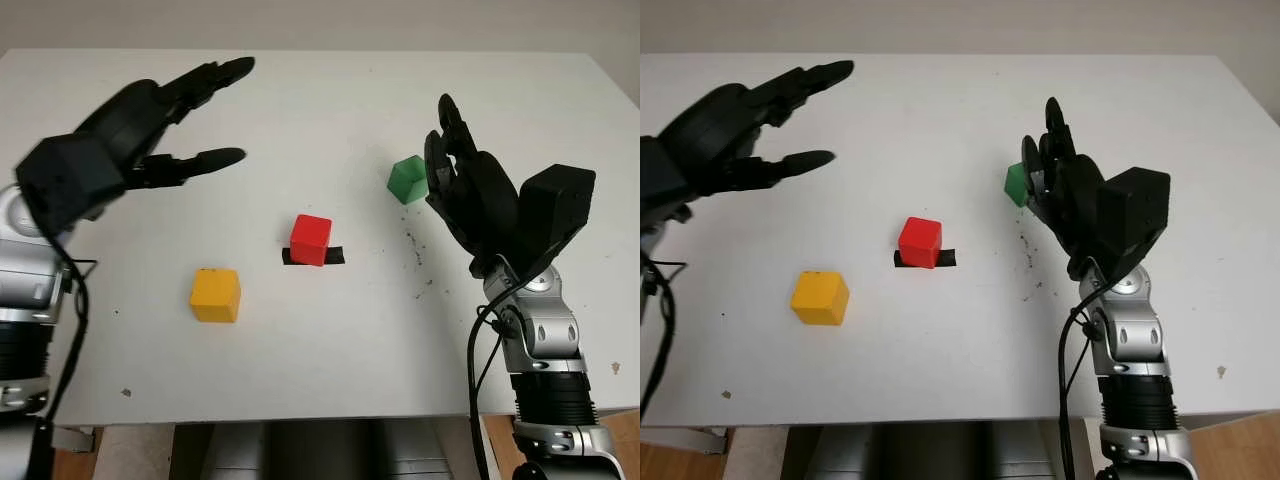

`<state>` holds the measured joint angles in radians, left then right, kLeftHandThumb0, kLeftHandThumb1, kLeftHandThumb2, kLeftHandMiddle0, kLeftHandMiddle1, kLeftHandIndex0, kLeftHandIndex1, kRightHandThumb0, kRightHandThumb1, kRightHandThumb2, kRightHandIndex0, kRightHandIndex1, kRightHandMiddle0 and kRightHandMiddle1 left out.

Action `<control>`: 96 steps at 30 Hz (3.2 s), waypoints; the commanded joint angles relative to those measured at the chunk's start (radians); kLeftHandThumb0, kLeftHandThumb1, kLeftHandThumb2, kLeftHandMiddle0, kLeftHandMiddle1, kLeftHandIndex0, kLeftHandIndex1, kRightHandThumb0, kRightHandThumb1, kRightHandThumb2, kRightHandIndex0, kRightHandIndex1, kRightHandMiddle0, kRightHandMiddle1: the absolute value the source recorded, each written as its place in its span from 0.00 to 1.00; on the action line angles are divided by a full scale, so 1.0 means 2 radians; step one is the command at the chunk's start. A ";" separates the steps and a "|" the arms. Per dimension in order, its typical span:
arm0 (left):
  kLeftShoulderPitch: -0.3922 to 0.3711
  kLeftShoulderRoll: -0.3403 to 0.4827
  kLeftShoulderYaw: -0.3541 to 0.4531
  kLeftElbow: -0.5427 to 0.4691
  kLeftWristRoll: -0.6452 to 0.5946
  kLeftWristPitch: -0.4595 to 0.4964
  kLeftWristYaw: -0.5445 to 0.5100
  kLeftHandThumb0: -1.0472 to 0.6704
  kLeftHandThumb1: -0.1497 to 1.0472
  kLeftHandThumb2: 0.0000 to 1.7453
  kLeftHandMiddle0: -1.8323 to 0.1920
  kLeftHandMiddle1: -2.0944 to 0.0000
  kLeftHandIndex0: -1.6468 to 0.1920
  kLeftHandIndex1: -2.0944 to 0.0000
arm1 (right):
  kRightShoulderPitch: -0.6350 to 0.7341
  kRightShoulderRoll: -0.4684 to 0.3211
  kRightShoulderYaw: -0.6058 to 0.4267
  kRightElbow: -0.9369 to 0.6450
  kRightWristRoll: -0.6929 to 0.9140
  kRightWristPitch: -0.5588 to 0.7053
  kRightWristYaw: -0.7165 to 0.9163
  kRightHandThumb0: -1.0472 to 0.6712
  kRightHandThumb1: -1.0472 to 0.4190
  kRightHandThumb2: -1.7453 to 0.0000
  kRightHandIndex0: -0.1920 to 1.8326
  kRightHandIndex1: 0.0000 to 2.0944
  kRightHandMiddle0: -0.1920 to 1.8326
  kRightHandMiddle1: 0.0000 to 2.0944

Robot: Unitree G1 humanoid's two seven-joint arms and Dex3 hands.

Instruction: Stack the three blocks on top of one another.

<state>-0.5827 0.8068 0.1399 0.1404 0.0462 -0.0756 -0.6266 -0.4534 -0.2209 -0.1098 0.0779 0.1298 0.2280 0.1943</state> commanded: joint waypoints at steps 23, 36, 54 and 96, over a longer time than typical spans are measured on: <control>0.175 0.072 0.031 -0.128 0.006 -0.009 -0.052 0.09 0.96 0.03 0.99 0.98 0.80 0.98 | -0.007 -0.003 -0.003 -0.001 0.001 0.003 0.004 0.16 0.00 0.65 0.00 0.00 0.00 0.00; 0.232 0.062 0.018 -0.150 0.044 -0.021 -0.024 0.11 0.94 0.03 1.00 0.99 0.85 0.98 | -0.008 -0.006 -0.004 0.006 -0.003 -0.004 0.005 0.17 0.00 0.63 0.00 0.00 0.00 0.00; 0.266 0.037 0.000 -0.154 0.093 -0.035 0.022 0.12 0.93 0.03 1.00 0.99 0.84 0.97 | -0.012 -0.011 -0.003 0.012 -0.005 -0.014 0.012 0.17 0.00 0.62 0.00 0.00 0.00 0.00; 0.231 0.004 -0.043 -0.087 0.135 -0.076 0.075 0.26 0.95 0.03 0.84 0.96 0.76 0.36 | -0.014 -0.015 -0.005 0.013 -0.001 -0.011 0.019 0.18 0.00 0.61 0.00 0.00 0.00 0.00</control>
<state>-0.1136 0.8246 0.0516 -0.0394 0.3275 -0.2273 -0.4725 -0.4669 -0.2396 -0.1127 0.1081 0.1242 0.2098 0.2321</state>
